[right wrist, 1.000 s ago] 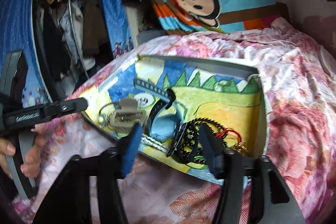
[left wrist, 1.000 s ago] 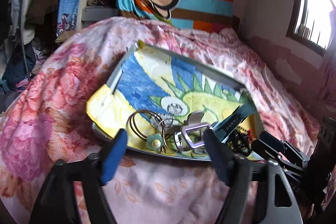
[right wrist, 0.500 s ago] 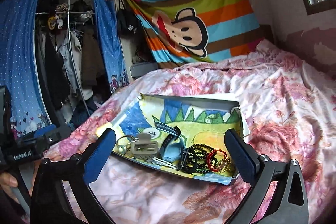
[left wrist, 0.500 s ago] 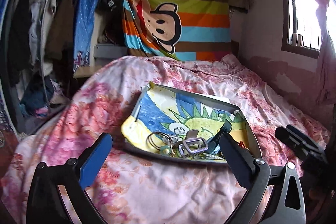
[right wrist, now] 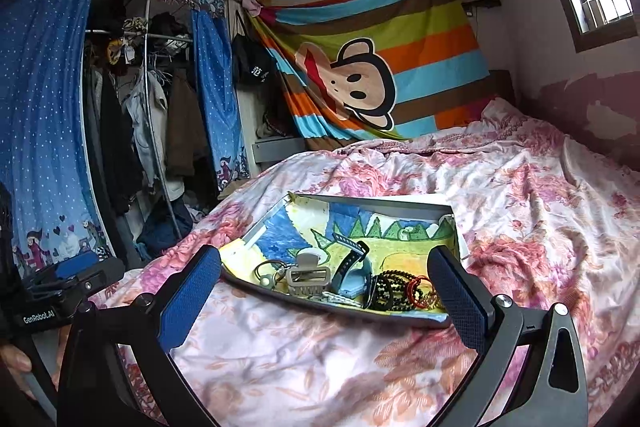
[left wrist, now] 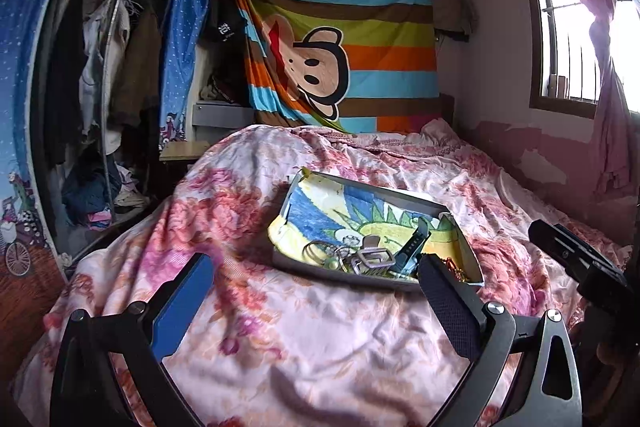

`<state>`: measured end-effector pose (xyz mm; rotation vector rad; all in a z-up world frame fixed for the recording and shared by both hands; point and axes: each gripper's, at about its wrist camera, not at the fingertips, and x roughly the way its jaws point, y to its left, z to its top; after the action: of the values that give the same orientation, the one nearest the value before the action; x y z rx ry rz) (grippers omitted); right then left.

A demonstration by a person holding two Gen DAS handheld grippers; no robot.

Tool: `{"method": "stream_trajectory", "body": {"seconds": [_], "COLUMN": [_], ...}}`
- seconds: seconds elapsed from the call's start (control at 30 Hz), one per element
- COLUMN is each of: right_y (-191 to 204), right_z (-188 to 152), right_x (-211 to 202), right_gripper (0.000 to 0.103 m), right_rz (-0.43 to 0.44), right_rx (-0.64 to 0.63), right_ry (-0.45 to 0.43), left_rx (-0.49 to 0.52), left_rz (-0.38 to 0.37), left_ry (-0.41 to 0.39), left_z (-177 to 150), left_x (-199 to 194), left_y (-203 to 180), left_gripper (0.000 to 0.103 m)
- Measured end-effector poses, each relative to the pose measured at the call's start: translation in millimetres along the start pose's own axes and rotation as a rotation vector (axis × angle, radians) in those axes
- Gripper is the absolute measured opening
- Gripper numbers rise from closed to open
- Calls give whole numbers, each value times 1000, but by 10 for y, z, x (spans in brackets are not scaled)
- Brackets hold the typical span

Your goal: Organize jewelry

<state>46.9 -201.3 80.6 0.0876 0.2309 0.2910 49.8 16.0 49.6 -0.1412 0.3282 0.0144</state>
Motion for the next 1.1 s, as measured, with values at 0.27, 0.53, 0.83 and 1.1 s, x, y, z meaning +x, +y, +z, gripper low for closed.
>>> {"method": "stream_trajectory", "body": {"seconds": [0.27,0.53,0.83,1.1], "right_y": [135,117,74,70], "right_z": [-111,-273,-339,-371], "right_x": [-271,-311,-235,-193], "right_gripper": [102,102,102,102], "right_rz": [-42,-69,-87,-92], "right_rx": [-44,-57,-38,-32], "right_ry": [-23,19,41,58], "left_rx": [16,54,67,75], "left_rz": [43,34,52,52], "left_ry": [-51,-30,-25,-14], "left_z": [-130,-209,-247,-262], "left_x": [-268,-205,-186,-165], "left_y": [75,37,25,25], "left_gripper": [103,103,103,103]}}
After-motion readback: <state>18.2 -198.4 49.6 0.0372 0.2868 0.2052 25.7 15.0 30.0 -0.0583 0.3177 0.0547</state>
